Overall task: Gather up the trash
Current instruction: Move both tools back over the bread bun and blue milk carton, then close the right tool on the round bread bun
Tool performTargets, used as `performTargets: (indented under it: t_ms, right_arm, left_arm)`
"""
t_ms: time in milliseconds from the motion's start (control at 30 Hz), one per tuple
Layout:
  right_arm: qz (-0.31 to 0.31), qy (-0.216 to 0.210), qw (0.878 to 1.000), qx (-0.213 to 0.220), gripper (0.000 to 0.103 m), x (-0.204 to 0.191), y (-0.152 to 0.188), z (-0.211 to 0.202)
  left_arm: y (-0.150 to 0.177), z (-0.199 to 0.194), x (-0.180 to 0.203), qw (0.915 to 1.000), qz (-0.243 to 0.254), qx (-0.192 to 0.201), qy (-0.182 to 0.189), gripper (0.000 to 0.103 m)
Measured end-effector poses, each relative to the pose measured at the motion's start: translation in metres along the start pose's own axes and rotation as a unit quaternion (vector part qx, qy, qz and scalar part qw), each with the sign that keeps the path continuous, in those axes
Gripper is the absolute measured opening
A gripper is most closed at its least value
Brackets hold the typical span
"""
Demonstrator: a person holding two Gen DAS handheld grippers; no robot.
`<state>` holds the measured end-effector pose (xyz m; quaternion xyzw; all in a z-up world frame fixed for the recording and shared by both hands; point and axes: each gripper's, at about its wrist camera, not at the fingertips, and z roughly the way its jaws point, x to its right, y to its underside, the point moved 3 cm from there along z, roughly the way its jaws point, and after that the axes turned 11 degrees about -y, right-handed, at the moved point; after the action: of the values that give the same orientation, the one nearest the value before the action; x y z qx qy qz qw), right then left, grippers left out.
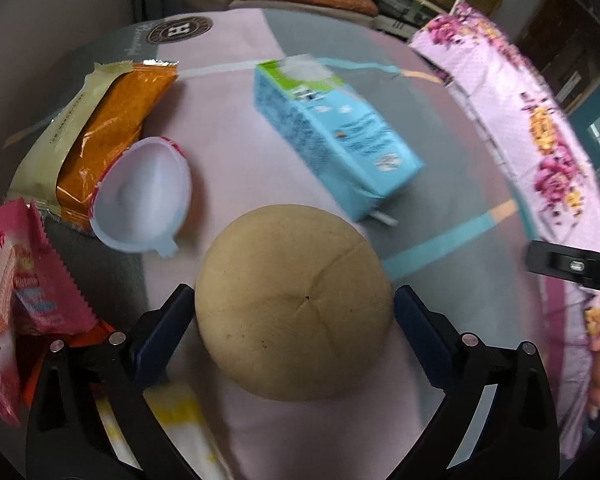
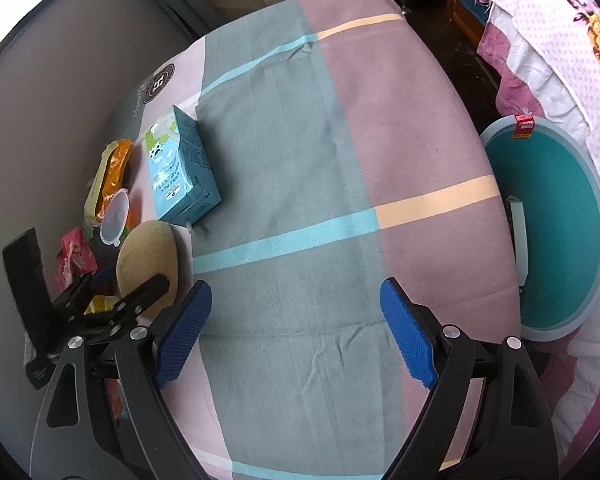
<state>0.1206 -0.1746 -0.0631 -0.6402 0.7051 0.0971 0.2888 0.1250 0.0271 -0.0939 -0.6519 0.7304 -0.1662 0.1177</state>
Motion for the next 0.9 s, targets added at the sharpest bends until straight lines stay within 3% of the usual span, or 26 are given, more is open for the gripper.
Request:
performTargets:
  t_ms: [133, 367, 467, 633, 733, 900]
  right_arm:
    - [0.004, -0.004, 1.0, 0.005, 0.082, 0.003, 0.001, -0.004]
    - [0.016, -0.018, 1.0, 0.018, 0.082, 0.011, 0.005, -0.017]
    - [0.041, -0.057, 0.997, 0.017, 0.082, 0.018, 0.005, -0.021]
    - [0.065, -0.161, 0.985, 0.01, 0.081, 0.015, 0.0, -0.024]
    - [0.076, -0.215, 0.974, -0.009, 0.054, 0.011, -0.001, -0.015]
    - [0.102, -0.275, 0.955, -0.044, 0.047, 0.008, 0.004, 0.006]
  left_arm:
    - [0.001, -0.029, 0.016, 0.9992, 0.006, 0.01, 0.039, 0.099]
    - [-0.001, -0.047, 0.043, 0.9975, 0.025, 0.013, 0.065, 0.099]
    - [0.003, -0.051, 0.06, 0.9967, 0.046, 0.028, 0.061, 0.099]
    - [0.012, -0.05, 0.079, 0.9936, 0.068, 0.028, 0.086, 0.099]
    - [0.017, -0.048, 0.089, 0.9922, 0.074, 0.028, 0.096, 0.099]
    - [0.02, -0.043, 0.096, 0.9911, 0.075, 0.027, 0.106, 0.099]
